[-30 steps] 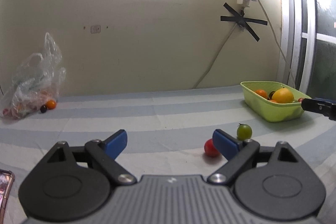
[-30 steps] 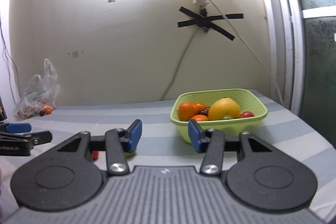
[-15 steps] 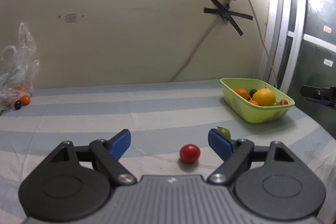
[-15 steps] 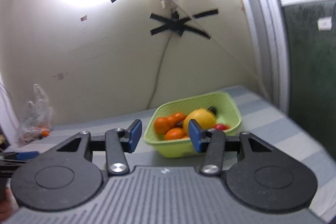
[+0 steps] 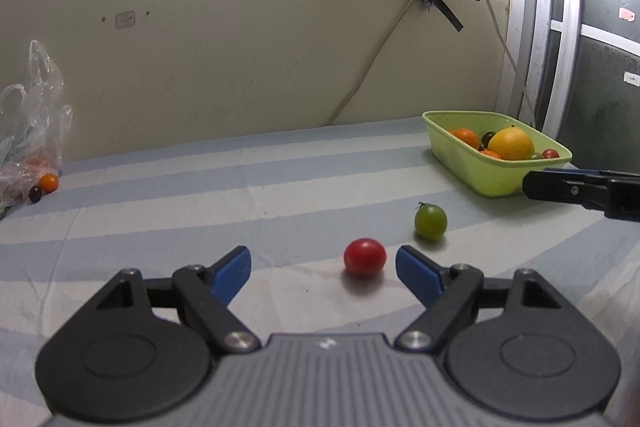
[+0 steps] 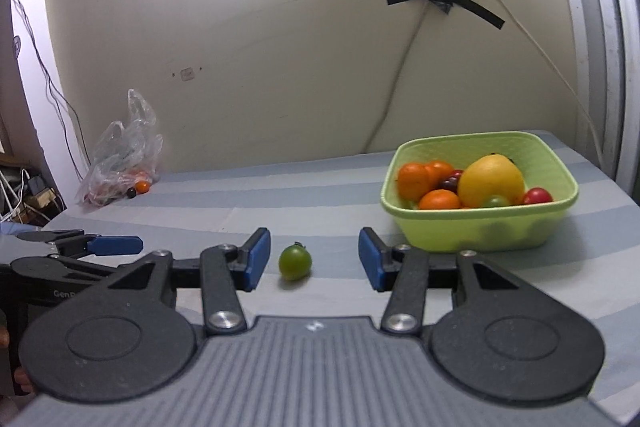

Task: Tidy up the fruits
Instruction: 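Move the left gripper toward the red tomato while the right gripper approaches the green tomato, then close the left gripper on the red tomato while the right gripper grasps the green tomato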

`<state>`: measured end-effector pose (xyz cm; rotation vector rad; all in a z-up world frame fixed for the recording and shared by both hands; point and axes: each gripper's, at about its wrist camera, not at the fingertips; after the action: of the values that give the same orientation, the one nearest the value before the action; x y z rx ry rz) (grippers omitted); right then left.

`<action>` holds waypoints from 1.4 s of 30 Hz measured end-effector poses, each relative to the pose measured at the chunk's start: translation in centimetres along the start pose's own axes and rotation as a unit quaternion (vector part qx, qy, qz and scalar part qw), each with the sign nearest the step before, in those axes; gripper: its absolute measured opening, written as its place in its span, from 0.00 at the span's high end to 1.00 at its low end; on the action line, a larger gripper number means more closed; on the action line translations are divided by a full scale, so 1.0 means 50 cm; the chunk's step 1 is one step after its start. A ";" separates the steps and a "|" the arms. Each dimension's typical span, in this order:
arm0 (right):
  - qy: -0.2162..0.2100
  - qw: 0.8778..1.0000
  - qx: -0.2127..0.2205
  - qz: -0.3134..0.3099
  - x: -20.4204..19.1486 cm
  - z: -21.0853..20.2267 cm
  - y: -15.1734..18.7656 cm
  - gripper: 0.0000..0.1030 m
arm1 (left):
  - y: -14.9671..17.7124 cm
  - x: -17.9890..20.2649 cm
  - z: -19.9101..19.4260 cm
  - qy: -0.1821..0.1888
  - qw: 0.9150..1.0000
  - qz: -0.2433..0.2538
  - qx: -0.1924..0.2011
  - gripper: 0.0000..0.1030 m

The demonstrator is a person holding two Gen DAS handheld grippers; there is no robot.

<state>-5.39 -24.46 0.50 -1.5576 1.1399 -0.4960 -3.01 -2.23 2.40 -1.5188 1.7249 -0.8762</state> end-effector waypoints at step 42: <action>-0.023 0.994 -0.107 -0.008 0.007 0.177 0.007 0.57 | -0.002 0.026 0.109 0.060 0.997 0.019 -0.042 0.69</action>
<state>1.67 -20.20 -2.75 -1.7538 1.1761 -0.3557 1.43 -3.83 -0.59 -1.5089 1.8922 -0.9017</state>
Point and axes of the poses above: each gripper's, at about its wrist camera, not at the fingertips, and z roughly the way its jaws point, x to its right, y to its underside, and after that the axes turned 7 degrees about -y, right-handed
